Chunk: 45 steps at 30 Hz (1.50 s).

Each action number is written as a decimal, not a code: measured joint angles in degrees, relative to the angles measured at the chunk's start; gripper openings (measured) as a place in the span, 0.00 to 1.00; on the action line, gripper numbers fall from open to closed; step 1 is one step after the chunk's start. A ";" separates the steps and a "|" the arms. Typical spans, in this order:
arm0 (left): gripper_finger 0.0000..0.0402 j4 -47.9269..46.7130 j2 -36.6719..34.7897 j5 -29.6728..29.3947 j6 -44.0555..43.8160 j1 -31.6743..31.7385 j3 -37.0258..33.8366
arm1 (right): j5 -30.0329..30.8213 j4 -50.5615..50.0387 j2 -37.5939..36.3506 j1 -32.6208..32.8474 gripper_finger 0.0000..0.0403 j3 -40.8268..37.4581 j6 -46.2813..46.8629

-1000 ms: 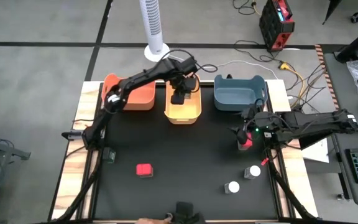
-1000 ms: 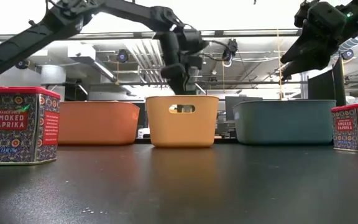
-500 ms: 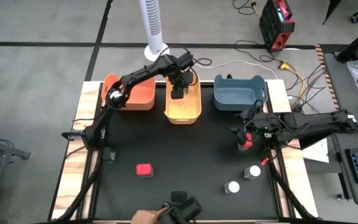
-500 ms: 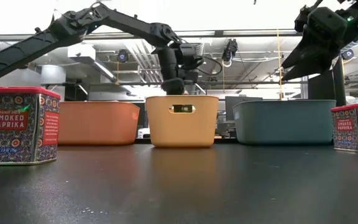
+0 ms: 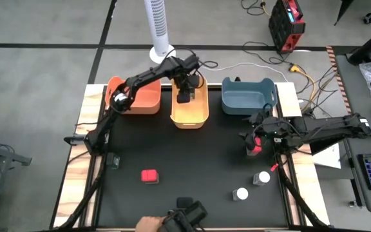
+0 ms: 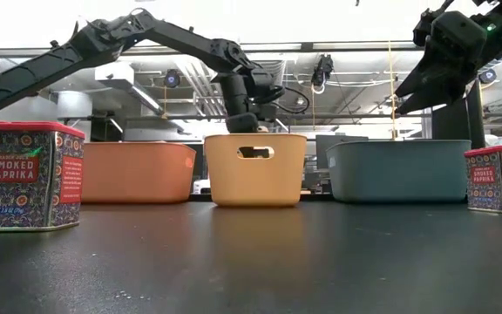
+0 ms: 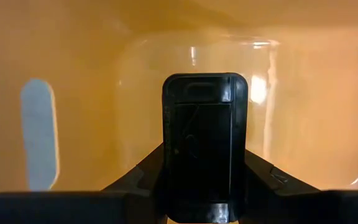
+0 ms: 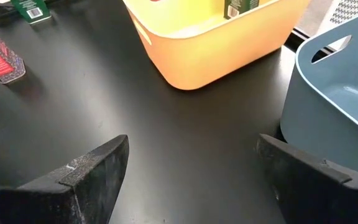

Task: Sort spices by type
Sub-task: Put the right green spice can into the yellow bin

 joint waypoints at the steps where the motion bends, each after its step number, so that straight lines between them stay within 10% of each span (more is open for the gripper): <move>1: 0.27 0.02 0.00 0.66 -0.02 0.10 -0.06 | -0.01 0.01 0.00 0.00 0.85 0.00 0.00; 21: 0.27 1.57 -0.09 3.72 -0.41 0.77 -5.15 | 0.02 0.09 0.00 0.02 0.85 -0.02 -0.07; 32: 0.50 2.14 -0.09 3.71 -0.79 0.75 -5.24 | 0.00 0.07 0.00 0.01 0.85 -0.02 -0.04; 45: 0.52 0.50 -0.87 -2.46 -1.01 0.66 -2.41 | -0.01 0.07 0.00 0.02 0.85 -0.02 -0.04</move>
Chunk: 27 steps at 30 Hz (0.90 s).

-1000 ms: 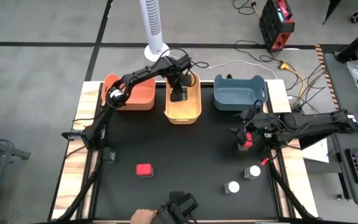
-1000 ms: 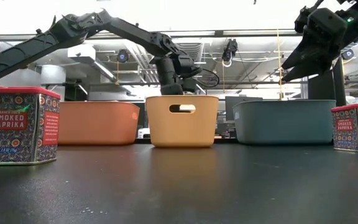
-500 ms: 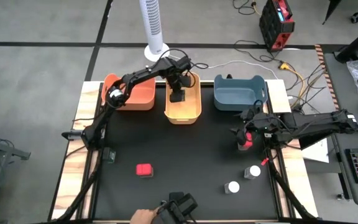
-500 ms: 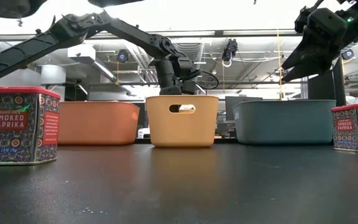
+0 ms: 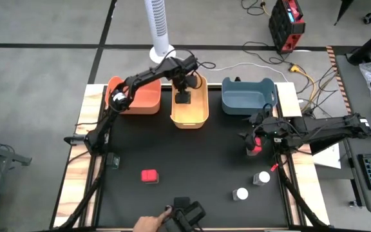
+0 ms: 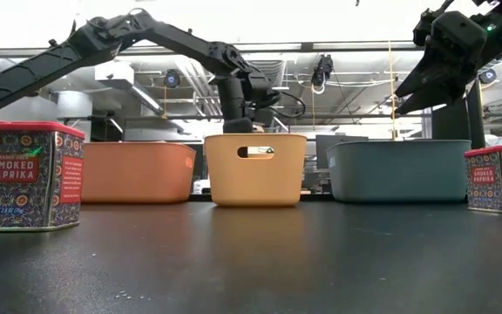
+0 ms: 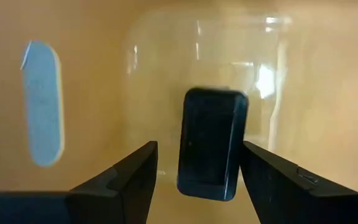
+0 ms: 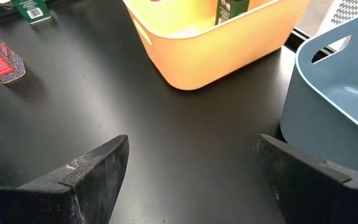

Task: Sort spices by type
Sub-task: Put the right green spice can into the yellow bin, then put the right red spice can into the blue bin

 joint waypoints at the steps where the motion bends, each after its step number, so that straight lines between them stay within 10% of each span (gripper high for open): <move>1: 0.52 -0.06 0.00 0.33 -0.07 -0.02 0.67 | 0.00 -0.01 0.00 -0.01 0.85 0.00 0.00; 15: 0.51 -2.62 -5.56 3.70 -10.12 -2.17 4.35 | 0.00 -0.02 0.00 -0.02 0.85 -0.11 -0.18; 27: 0.39 1.88 -15.34 2.03 -7.88 -18.20 4.17 | 0.00 0.22 0.00 -0.01 0.85 -0.13 0.88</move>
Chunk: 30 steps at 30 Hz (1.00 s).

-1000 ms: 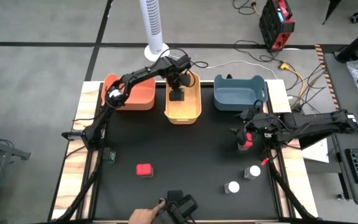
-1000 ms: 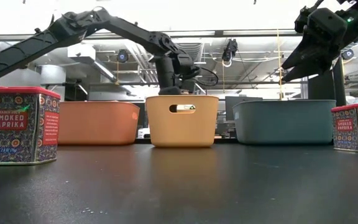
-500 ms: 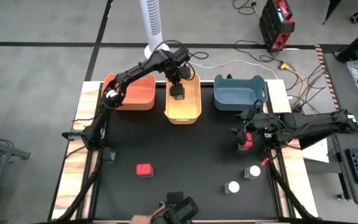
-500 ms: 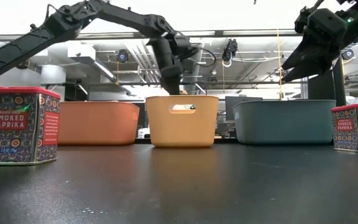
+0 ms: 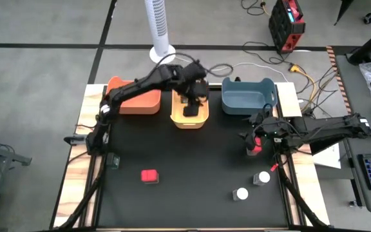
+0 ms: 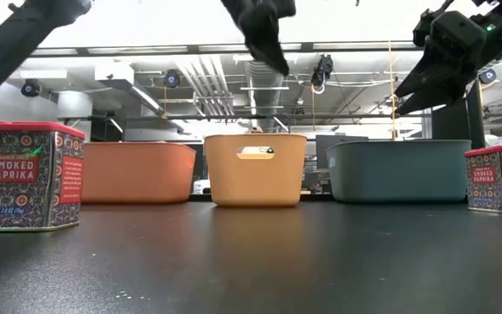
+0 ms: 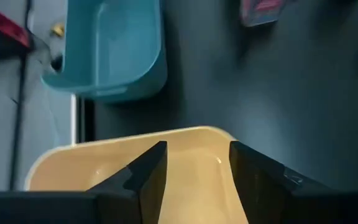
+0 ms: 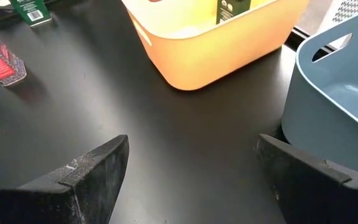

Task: Sort spices by type
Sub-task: Put the right red spice can into the blue bin

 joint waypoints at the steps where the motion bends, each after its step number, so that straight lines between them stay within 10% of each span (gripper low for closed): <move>1: 0.38 -0.25 -0.78 -1.40 -0.09 -1.29 0.00 | 0.00 0.02 0.00 -0.01 0.85 0.00 0.03; 18: 0.34 -11.74 -8.63 -5.97 -9.61 -12.52 -7.98 | 0.00 0.24 0.00 -0.01 0.85 0.00 1.63; 30: 0.34 27.02 -42.61 -9.59 -24.46 -16.20 -57.57 | 0.00 0.38 0.02 0.00 0.85 -0.34 1.70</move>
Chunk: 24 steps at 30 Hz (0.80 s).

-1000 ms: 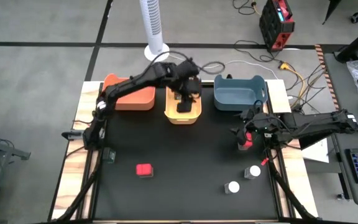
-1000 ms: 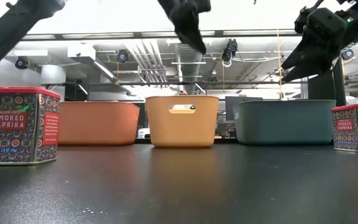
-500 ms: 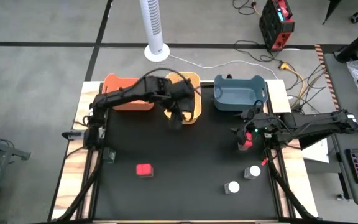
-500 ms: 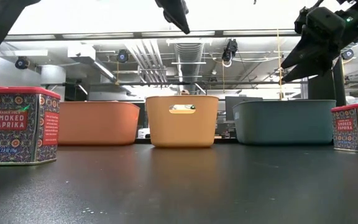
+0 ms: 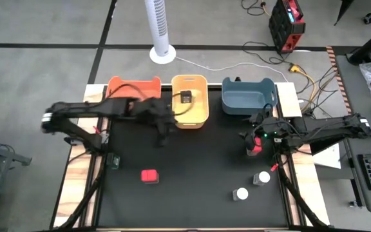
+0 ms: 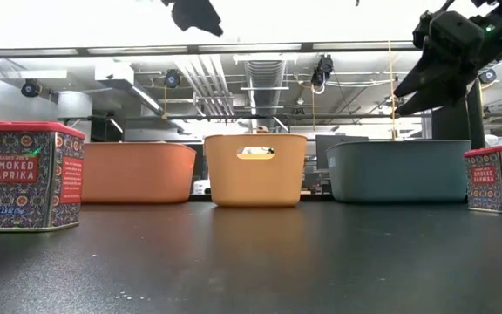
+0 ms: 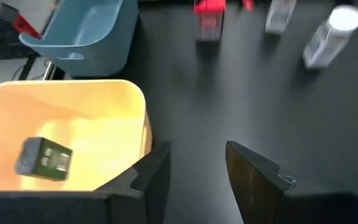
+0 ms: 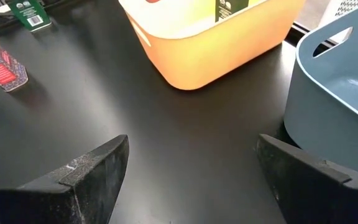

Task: Sort spices by type
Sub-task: Put the right red spice can into the blue bin

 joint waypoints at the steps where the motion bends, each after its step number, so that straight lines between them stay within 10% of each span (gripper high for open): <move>1: 0.34 3.79 -2.66 -0.82 -1.72 -0.75 -3.99 | 0.00 0.00 0.00 -0.01 0.85 -0.04 0.00; 10: 0.34 23.35 -16.76 -13.60 -13.07 -10.08 -26.18 | 0.01 0.00 0.00 0.00 0.85 -0.07 -0.07; 24: 0.35 19.33 -13.55 -28.03 -22.02 -26.60 -27.85 | 0.00 0.01 0.00 0.01 0.85 -0.10 -0.03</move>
